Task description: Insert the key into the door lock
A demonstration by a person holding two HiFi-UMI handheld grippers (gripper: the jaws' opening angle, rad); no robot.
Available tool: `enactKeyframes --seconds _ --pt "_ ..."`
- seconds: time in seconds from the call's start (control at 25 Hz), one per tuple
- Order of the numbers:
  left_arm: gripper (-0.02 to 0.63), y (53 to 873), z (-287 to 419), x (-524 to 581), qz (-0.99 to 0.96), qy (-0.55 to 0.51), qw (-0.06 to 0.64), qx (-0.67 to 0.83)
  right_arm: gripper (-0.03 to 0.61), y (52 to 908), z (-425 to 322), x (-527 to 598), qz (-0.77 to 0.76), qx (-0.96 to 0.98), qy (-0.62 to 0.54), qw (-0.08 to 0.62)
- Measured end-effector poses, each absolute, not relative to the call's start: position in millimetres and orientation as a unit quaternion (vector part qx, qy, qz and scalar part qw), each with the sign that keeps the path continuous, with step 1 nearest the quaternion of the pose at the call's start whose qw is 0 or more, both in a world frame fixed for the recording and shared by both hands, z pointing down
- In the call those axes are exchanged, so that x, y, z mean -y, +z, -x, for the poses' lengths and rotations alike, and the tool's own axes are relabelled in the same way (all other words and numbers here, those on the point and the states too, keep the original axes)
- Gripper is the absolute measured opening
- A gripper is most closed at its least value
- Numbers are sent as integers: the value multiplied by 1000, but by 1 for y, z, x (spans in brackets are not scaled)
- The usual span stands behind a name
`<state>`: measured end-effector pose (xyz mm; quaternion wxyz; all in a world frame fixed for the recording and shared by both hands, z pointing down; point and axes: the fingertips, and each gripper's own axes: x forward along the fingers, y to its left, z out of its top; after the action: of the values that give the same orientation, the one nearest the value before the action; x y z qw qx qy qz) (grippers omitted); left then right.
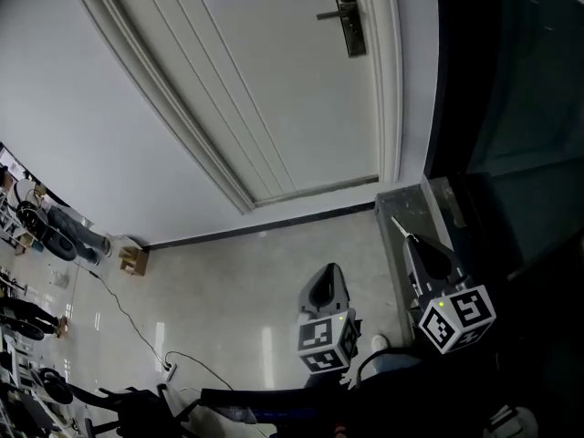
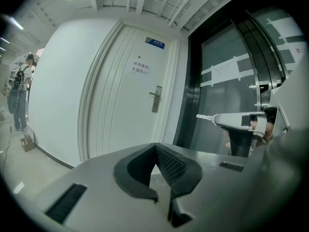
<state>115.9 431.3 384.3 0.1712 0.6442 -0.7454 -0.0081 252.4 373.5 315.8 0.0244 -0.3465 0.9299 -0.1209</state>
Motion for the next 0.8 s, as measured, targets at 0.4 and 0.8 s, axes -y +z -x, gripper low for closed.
enactKeyframes --seconds 0.4,0.8 --pt "2 388 -94 -353 -637 -29 176 750 12 318 -237 -296 339 -933 -117 24" --pt "2 397 -56 -286 -650 -18 150 745 12 319 -209 -233 356 -928 -94 50"
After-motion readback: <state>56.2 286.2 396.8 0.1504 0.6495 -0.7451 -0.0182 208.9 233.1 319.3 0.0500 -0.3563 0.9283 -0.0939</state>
